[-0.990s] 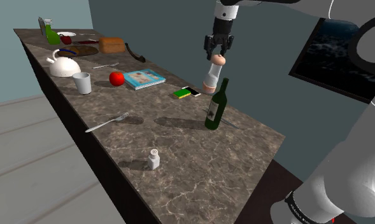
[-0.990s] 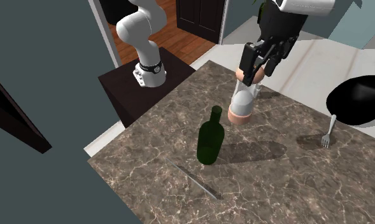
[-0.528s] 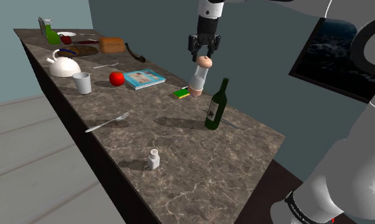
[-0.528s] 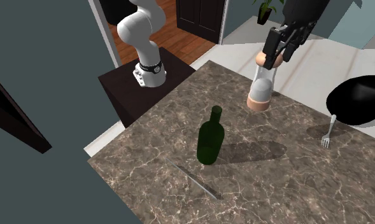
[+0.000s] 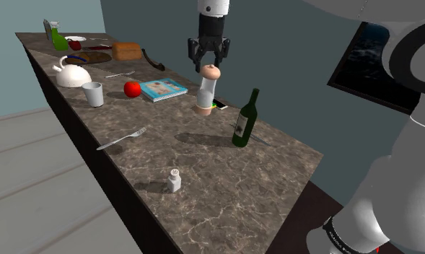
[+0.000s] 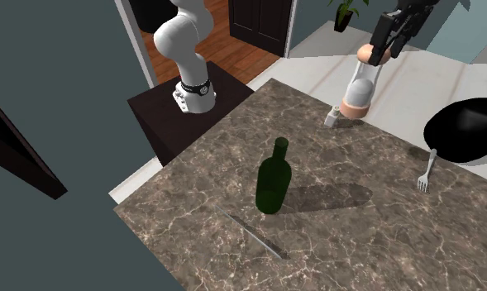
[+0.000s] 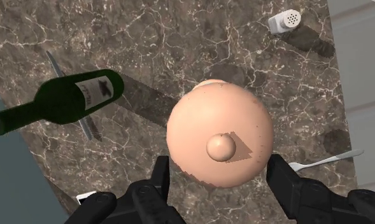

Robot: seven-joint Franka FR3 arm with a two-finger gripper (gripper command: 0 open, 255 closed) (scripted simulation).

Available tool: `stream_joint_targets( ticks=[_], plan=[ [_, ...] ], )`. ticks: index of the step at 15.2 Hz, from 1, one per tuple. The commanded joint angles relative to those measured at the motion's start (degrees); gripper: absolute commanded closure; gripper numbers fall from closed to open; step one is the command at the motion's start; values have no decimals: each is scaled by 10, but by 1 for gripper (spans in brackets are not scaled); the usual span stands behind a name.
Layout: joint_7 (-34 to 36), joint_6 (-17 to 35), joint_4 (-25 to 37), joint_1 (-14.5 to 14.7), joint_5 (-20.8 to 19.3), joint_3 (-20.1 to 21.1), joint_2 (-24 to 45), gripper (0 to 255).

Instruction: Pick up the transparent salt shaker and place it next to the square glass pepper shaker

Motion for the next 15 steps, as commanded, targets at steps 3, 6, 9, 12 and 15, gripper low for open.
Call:
stream_joint_targets(
  ticks=[3, 6, 9, 12, 15],
  plan=[
    [46, -18, 51, 30, -4, 17, 37, 255],
    [65, -19, 65, 43, -6, 24, 52, 255],
    [67, 8, 30, 42, -6, 24, 44, 255],
    [69, 34, -2, 42, -6, 24, 38, 255],
    [71, 59, -31, 41, -6, 23, 34, 255]
  ],
)
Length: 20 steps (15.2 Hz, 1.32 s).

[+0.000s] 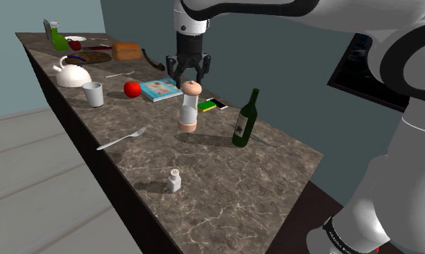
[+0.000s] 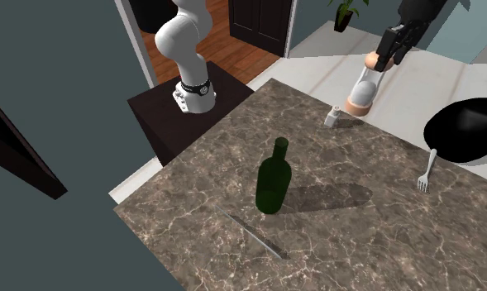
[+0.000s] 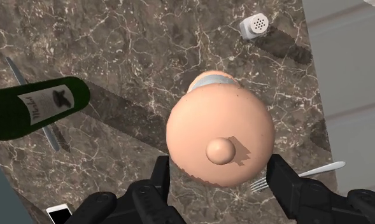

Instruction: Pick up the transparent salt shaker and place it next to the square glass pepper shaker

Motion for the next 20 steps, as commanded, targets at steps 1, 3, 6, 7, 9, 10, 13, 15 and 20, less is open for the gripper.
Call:
stream_joint_targets(
  ticks=[1, 3, 6, 7, 9, 10, 13, 15, 20],
  plan=[
    [1, 17, -20, 0, 0, 0, -4, 255],
    [2, 33, -37, -1, 0, 0, -5, 255],
    [4, 56, -62, -1, -1, 0, -6, 255],
    [5, 64, -70, -1, -1, 0, -6, 255],
    [6, 79, -85, -1, -1, 0, -6, 255],
    [7, 87, -92, -1, -1, 0, -6, 255],
    [9, 109, -113, -2, -2, -1, -4, 255],
    [10, 124, -126, -2, -2, -1, -2, 255],
    [13, 159, -155, -2, -4, -1, 5, 255]
  ],
)
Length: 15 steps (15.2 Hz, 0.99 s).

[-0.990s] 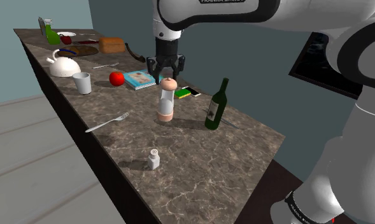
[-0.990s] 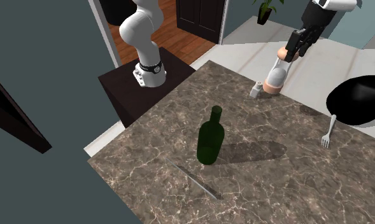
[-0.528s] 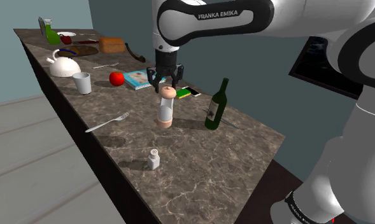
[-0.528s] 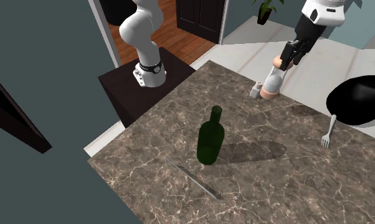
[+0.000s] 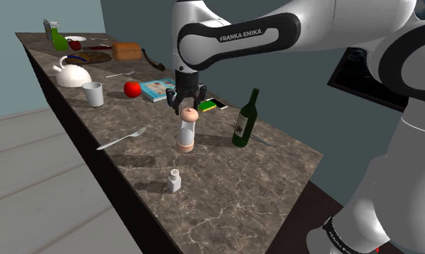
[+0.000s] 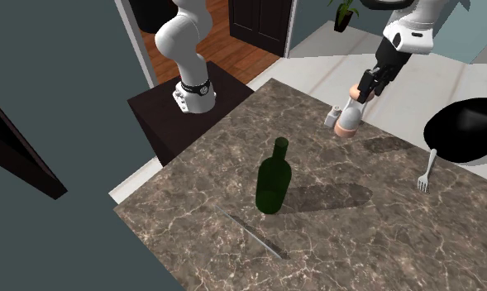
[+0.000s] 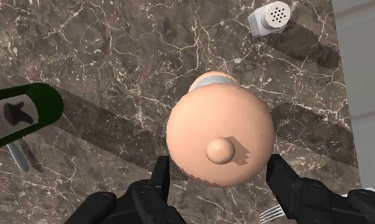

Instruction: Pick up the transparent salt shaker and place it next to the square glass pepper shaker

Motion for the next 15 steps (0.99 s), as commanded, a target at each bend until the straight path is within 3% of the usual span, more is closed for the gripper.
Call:
stream_joint_targets(
  ticks=[1, 15],
  plan=[
    [1, 15, -11, 0, -1, 0, 4, 255],
    [11, 110, -71, 0, -6, -2, 39, 255]
  ],
)
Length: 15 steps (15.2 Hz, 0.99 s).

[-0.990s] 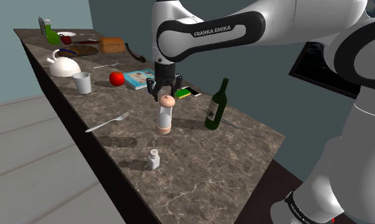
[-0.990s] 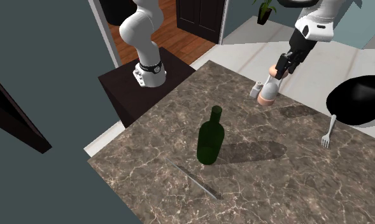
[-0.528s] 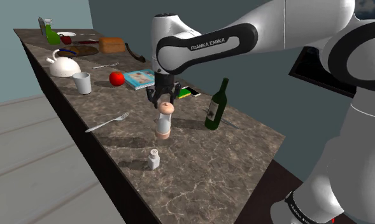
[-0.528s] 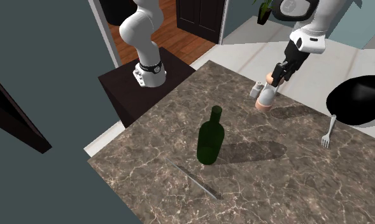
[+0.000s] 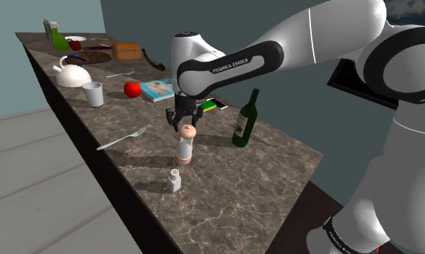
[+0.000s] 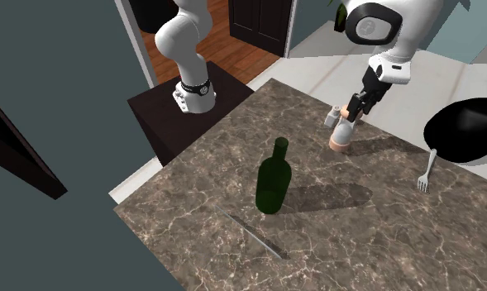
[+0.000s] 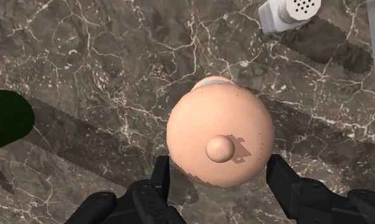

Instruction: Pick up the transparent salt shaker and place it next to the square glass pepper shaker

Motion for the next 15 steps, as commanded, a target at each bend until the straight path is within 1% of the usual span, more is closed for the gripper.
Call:
stream_joint_targets(
  ticks=[1, 2, 10, 11, 15],
  plan=[
    [1, 15, -6, 0, -1, 0, 9, 255],
    [3, 26, -11, 0, -2, -1, 15, 255],
    [3, 26, -11, 0, -2, -1, 15, 255],
    [3, 26, -11, 0, -2, -1, 14, 0],
    [3, 26, -11, 0, -2, -1, 14, 0]
  ],
)
